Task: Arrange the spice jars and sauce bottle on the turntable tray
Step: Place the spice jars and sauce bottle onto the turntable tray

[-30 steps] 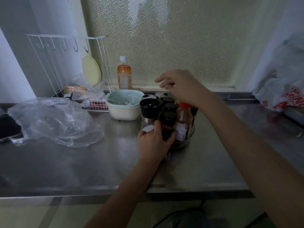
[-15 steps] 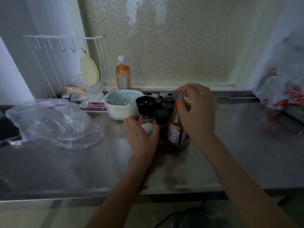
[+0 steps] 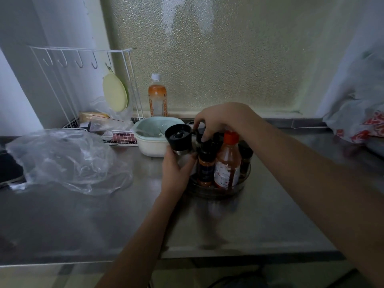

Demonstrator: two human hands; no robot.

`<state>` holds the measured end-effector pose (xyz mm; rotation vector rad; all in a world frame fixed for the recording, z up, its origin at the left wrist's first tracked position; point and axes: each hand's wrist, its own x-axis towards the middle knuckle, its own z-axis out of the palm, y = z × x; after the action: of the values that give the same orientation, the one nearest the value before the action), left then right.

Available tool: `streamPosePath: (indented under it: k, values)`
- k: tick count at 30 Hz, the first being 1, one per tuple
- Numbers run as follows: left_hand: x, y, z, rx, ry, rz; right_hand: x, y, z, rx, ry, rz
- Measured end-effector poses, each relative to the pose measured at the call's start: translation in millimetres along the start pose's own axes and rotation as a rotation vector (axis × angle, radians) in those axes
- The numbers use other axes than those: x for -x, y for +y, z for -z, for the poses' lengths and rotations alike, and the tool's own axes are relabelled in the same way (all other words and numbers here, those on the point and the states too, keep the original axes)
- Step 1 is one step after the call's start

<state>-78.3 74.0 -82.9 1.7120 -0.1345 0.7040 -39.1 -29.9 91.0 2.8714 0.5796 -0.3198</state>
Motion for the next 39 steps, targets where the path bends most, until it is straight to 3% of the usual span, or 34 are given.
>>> streamPosePath:
  k: [7,10,13,18,22,31,39]
  values:
    - [0.8,-1.9,-3.3,-0.010,0.050,0.002,-11.0,-9.0,-19.7,0.037,0.194,-0.020]
    - [2.3,-1.4,-3.9,0.039,0.096,0.009,-7.6,1.1,-19.0,-0.236,0.303,0.017]
    - [2.0,-0.1,-4.7,0.099,0.146,0.098,10.0,7.0,-3.3,-0.538,0.524,0.054]
    - [-10.5,-1.8,-2.4,-0.052,0.081,0.119,39.9,3.7,9.6,-0.627,0.716,0.110]
    - [-25.2,-4.7,-2.9,-0.205,-0.091,0.177,48.9,3.8,-3.1,-0.657,0.759,0.114]
    - [-20.1,-5.0,7.0,-0.397,-0.219,0.148,58.4,-8.1,-19.4,-0.775,0.878,0.138]
    - [4.4,2.8,15.7,-0.460,-0.174,0.203,70.1,-18.3,-47.5,-0.632,0.684,0.156]
